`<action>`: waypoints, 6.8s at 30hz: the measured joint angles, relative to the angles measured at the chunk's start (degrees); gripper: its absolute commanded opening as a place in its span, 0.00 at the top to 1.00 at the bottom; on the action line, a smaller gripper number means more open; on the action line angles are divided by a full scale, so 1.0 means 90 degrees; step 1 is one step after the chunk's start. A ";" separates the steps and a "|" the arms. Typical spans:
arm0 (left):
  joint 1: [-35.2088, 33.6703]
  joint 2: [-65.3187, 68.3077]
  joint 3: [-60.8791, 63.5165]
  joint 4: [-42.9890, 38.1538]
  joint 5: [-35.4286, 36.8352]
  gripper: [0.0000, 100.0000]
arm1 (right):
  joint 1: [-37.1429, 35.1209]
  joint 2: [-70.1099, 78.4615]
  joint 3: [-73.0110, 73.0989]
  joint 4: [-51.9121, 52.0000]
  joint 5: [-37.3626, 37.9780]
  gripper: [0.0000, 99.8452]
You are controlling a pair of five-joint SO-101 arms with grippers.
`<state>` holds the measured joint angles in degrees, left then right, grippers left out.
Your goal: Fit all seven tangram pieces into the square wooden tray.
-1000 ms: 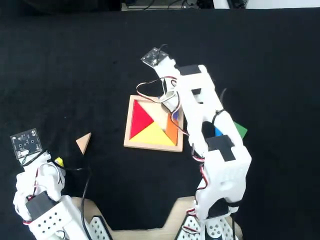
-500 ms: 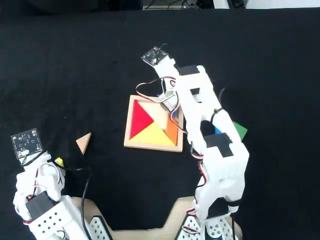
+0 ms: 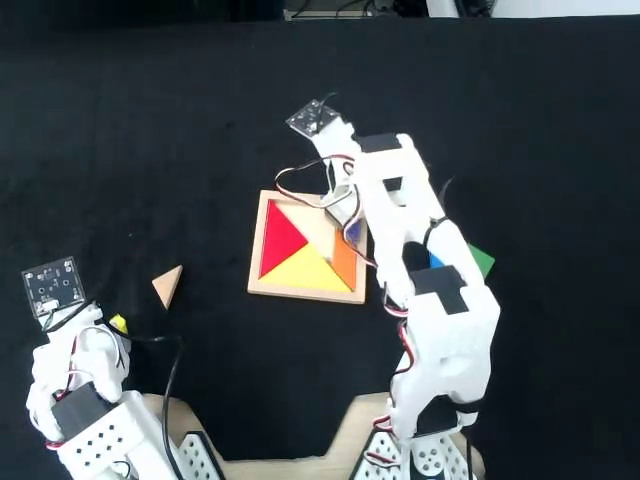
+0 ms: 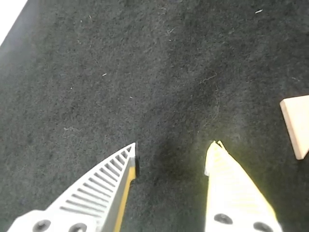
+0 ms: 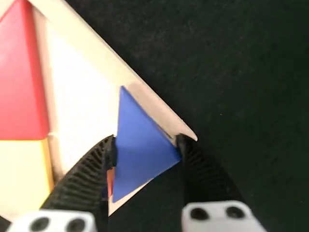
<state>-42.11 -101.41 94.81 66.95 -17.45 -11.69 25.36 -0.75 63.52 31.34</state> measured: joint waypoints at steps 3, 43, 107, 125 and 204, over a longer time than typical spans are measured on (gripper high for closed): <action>0.0000 0.0000 0.0000 0.0000 0.0000 0.76 | 0.0020 0.0000 0.0000 0.0000 0.0000 0.84; 0.0176 0.0000 0.0000 0.0000 0.0000 0.76 | -0.0371 -0.0010 -0.0195 0.0957 0.0147 0.84; 0.0215 0.0000 0.0000 0.0000 0.0000 0.76 | -0.0567 0.0400 -0.0449 0.0791 -0.0508 0.99; 0.0957 -0.0010 -0.0010 0.0000 0.0000 0.77 | 0.0254 -0.2442 -0.1260 0.3106 -0.0537 0.99; 0.3096 1.1116 -0.6144 -0.1270 -0.0742 0.76 | 0.1289 -0.4591 0.6525 -0.2256 -0.1133 0.99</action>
<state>-14.24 -1.36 39.52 55.52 -24.13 -0.09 -15.96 57.98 43.21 21.14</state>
